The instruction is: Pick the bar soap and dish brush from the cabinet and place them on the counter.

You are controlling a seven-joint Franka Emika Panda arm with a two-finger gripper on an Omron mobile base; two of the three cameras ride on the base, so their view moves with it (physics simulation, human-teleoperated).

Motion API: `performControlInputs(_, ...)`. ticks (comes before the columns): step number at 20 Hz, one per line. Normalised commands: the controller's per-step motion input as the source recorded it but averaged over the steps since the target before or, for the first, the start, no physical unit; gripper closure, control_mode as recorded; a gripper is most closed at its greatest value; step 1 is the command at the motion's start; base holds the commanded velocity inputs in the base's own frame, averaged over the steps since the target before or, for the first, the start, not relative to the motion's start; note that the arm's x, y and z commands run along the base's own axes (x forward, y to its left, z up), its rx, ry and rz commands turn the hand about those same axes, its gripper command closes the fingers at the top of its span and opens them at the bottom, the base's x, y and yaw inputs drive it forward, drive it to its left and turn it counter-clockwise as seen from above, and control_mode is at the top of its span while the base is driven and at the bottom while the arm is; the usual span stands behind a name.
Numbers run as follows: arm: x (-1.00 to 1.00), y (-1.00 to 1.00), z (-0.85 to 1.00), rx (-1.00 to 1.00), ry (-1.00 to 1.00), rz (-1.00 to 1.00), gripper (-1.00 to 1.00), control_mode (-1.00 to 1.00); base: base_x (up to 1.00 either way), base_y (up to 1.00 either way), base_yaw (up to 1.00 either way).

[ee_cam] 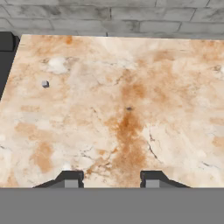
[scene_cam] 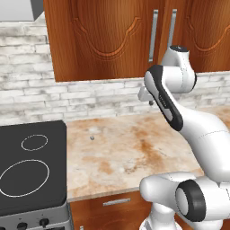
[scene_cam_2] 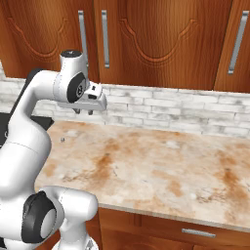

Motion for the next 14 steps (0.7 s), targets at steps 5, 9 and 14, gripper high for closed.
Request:
performControlInputs(5,-0.01,-0.01,0.00,0.00,0.00,0.00,-1.00,-1.00,0.00,0.00,0.00)
performControlInputs(9,-0.05,-0.05,0.01,0.00,-0.03,0.00,-1.00,-1.00,0.00,0.00,0.00)
performControlInputs(14,-0.07,-0.03,0.03,0.00,-0.03,0.00,-1.00,-1.00,0.00,0.00,0.00)
